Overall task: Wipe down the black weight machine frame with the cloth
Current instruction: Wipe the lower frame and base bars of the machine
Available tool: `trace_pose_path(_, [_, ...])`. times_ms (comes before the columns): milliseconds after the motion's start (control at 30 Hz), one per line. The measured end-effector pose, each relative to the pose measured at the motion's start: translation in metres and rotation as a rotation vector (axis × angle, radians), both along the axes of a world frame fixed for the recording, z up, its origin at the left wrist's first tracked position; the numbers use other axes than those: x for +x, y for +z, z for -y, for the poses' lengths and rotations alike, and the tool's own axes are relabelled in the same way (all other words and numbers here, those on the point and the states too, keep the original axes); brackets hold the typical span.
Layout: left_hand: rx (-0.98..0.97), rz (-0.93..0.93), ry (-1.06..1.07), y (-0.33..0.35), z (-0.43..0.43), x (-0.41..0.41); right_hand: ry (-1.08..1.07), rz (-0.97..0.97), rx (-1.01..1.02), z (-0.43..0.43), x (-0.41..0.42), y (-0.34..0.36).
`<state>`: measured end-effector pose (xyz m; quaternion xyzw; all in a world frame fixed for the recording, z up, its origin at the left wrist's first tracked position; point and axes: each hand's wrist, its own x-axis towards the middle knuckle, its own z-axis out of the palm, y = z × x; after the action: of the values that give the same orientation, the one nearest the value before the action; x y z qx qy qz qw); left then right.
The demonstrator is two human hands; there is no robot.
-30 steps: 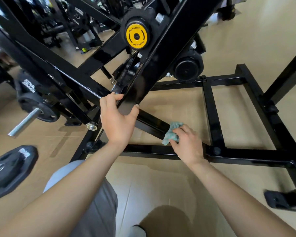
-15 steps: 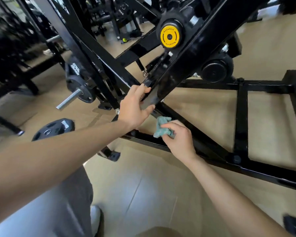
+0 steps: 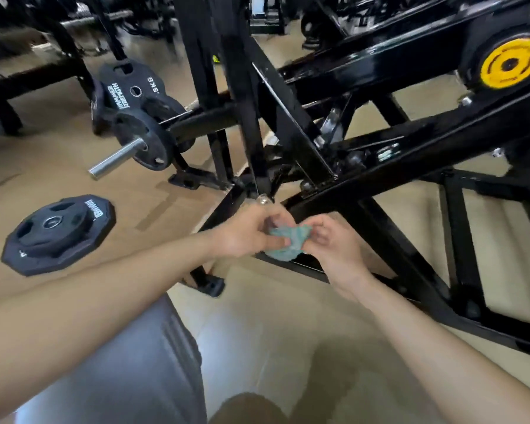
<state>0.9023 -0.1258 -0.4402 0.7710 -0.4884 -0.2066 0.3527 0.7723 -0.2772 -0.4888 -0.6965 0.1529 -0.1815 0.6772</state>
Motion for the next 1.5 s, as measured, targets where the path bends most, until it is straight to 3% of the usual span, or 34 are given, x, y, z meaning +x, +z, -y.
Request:
trace_pose_path(100, [0.043,-0.095,0.06,0.002,-0.032,0.054,-0.043,0.018,-0.082,-0.037,0.032,0.012])
trace_pose_path(300, [0.075,-0.274,0.326,-0.036,-0.081,0.152,-0.37,0.022,-0.536,-0.073,0.102,0.031])
trace_pose_path(433, [0.082,-0.283,0.438,-0.082,-0.089,0.192,-0.665,0.052,-0.451,-0.091,0.143,0.031])
trace_pose_path(567, [0.099,-0.181,0.48,-0.126,-0.093,0.216,-0.84,0.076,-0.526,-0.148,0.154,-0.017])
trace_pose_path(633, [0.145,-0.103,0.464,-0.148,-0.1,0.225,-0.7,0.044,-0.551,-0.173,0.161,-0.051])
trace_pose_path(733, [0.228,-0.025,0.406,-0.182,-0.116,0.236,-0.275,-0.157,-0.561,-0.182,0.182,-0.096])
trace_pose_path(800, [0.239,-0.011,0.378,-0.204,-0.128,0.243,-0.109,-0.284,-0.585,-0.178,0.205,-0.114])
trace_pose_path(933, [0.162,-0.174,0.329,-0.221,-0.152,0.249,0.061,-0.399,-0.684,-0.18,0.25,-0.136])
trace_pose_path(1100, [0.099,-0.244,0.36,-0.229,-0.171,0.248,0.175,-0.422,-0.864,-0.184,0.265,-0.158])
trace_pose_path(1233, [0.108,-0.085,0.339,-0.228,-0.163,0.253,0.247,-0.394,-1.412,-0.164,0.283,-0.157])
trace_pose_path(1300, [0.145,-0.009,0.333,-0.222,-0.149,0.265,0.248,-0.43,-1.531,-0.156,0.297,-0.151])
trace_pose_path(1367, [0.187,0.055,0.329,-0.216,-0.13,0.279,0.239,-0.512,-1.498,-0.147,0.312,-0.145])
trace_pose_path(1500, [0.232,0.1,0.358,-0.212,-0.092,0.301,0.102,-0.667,-1.203,-0.124,0.343,-0.145])
